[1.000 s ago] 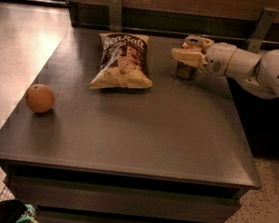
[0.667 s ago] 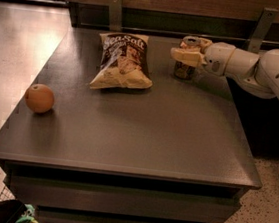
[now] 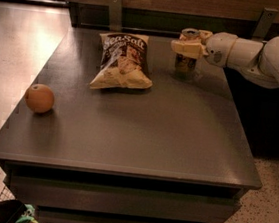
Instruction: Move orange can near orange
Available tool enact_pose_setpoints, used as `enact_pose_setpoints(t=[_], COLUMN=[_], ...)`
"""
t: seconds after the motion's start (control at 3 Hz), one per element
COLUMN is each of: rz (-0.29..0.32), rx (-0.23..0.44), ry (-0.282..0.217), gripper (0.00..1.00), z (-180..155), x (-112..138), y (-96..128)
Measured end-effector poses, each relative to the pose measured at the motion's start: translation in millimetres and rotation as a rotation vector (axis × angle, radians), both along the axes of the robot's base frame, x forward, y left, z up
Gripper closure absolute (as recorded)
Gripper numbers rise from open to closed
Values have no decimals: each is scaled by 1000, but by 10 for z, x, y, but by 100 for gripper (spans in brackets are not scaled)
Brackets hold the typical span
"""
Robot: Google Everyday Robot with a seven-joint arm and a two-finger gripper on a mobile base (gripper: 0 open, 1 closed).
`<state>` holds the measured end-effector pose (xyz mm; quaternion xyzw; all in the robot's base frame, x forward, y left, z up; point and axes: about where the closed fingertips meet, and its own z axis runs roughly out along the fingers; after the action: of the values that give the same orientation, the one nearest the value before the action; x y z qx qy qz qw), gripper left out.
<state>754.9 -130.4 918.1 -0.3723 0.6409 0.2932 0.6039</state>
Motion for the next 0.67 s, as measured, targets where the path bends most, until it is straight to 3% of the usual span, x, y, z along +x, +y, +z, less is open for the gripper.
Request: enact_pose_setpoints(t=[0.33,0.67], rz=[-25,-26], rx=[-23,-40], ry=[-4,-20], gripper=[100,100], z=[418,889], x=[-231,-804], y=[5,217])
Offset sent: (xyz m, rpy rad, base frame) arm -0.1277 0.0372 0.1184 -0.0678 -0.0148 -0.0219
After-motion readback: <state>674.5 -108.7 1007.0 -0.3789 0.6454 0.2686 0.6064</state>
